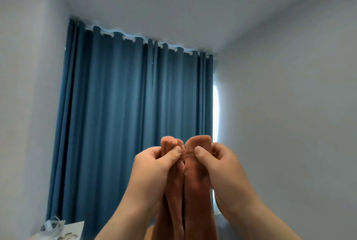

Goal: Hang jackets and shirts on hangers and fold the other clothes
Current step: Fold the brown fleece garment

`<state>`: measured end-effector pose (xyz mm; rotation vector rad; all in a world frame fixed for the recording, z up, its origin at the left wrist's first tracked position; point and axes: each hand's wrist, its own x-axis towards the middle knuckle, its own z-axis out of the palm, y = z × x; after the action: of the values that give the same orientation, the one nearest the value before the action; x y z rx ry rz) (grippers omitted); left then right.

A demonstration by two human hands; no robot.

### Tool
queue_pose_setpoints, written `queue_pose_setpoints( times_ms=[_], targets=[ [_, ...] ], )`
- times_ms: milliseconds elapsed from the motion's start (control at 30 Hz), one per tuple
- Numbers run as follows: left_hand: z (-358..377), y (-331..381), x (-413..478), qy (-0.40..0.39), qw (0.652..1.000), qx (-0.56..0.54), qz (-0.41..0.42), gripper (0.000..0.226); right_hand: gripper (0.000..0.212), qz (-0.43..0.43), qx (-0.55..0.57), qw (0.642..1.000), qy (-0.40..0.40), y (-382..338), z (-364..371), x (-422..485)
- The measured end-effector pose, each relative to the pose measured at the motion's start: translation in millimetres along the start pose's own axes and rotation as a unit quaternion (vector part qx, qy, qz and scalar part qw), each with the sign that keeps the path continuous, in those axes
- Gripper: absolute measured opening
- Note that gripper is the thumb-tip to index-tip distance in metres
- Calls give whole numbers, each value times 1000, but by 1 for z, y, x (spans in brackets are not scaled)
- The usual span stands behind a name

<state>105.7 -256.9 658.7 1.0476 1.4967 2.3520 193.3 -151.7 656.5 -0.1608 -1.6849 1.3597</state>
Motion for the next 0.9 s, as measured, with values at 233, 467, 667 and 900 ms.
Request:
queue_pose_setpoints(
  times_ms=[233,467,667,900],
  targets=[
    [18,-15,2,-47,996,-15,-72,25,15,67,-13,998,12,18,-19,8],
    [23,-33,-14,-214,974,-4,-79,29,65,50,34,998,-35,34,-42,-7],
    [33,-58,-18,-149,988,-40,0,22,36,68,173,982,-43,44,-79,-20],
    [49,-151,-31,-239,964,-60,-98,101,40,135,285,949,-26,45,-126,-43]
  ],
)
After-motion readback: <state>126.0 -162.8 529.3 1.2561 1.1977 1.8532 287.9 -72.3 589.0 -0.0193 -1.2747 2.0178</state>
